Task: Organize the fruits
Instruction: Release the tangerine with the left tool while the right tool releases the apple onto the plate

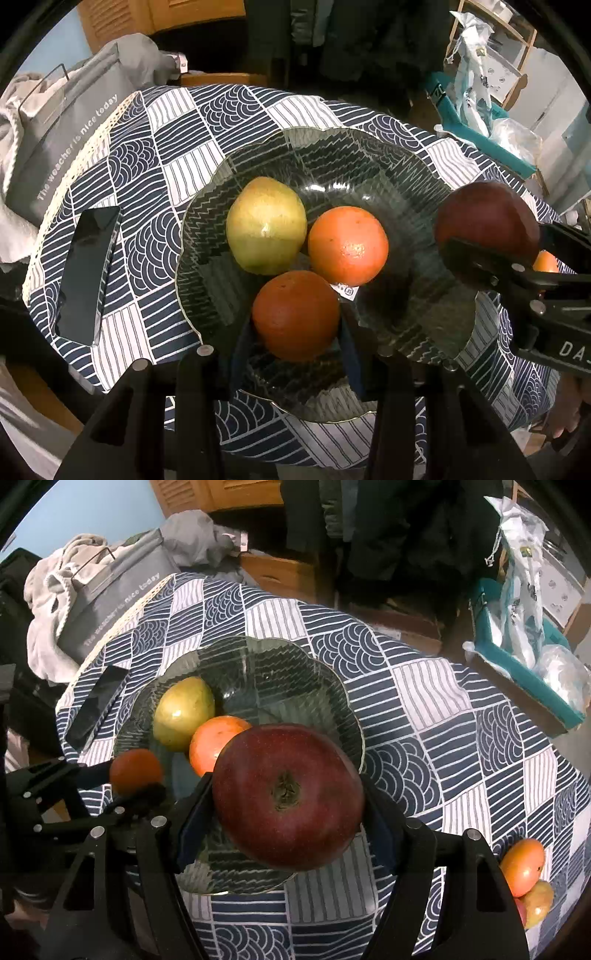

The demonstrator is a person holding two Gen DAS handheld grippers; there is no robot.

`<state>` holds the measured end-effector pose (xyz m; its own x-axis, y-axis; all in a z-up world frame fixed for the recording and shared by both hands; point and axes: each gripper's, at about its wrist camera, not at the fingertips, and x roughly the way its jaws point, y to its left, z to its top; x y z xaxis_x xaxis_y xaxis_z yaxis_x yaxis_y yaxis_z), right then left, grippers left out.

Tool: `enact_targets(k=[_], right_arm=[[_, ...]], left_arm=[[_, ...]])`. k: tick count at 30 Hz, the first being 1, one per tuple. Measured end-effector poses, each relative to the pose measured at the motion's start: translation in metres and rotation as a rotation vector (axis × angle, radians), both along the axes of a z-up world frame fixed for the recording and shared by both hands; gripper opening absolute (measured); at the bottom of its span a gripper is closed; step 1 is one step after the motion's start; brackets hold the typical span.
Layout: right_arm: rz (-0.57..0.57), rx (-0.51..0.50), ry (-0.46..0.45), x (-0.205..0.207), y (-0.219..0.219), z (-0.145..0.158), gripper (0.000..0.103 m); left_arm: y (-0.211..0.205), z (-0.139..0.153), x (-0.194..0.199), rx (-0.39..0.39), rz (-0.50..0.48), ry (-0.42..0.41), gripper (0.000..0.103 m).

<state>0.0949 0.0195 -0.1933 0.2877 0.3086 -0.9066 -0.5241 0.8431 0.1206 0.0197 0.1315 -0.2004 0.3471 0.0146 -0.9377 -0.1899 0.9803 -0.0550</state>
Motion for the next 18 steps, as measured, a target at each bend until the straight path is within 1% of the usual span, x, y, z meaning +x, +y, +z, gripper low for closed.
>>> enact_targets(k=[6, 7, 9, 11, 16, 18], right_arm=[[0.003, 0.006, 0.027, -0.001, 0.000, -0.003, 0.075], [0.002, 0.012, 0.026, -0.001, 0.000, -0.003, 0.075], [0.005, 0.035, 0.016, -0.001, -0.001, 0.002, 0.074], [-0.001, 0.043, 0.000, 0.000, -0.001, 0.010, 0.074], [-0.025, 0.075, -0.026, 0.001, -0.007, 0.026, 0.074], [-0.039, 0.066, -0.047, 0.001, -0.011, 0.031, 0.074]], left_arm=[[0.000, -0.006, 0.000, -0.005, 0.005, 0.036, 0.046], [0.000, -0.006, 0.000, -0.005, 0.004, 0.037, 0.047], [-0.002, -0.002, -0.001, 0.005, 0.000, 0.024, 0.055], [-0.004, 0.003, -0.002, 0.024, -0.005, 0.008, 0.069], [-0.010, 0.011, -0.004, 0.030, -0.022, -0.009, 0.070], [-0.013, 0.014, -0.004, 0.030, -0.027, -0.016, 0.070]])
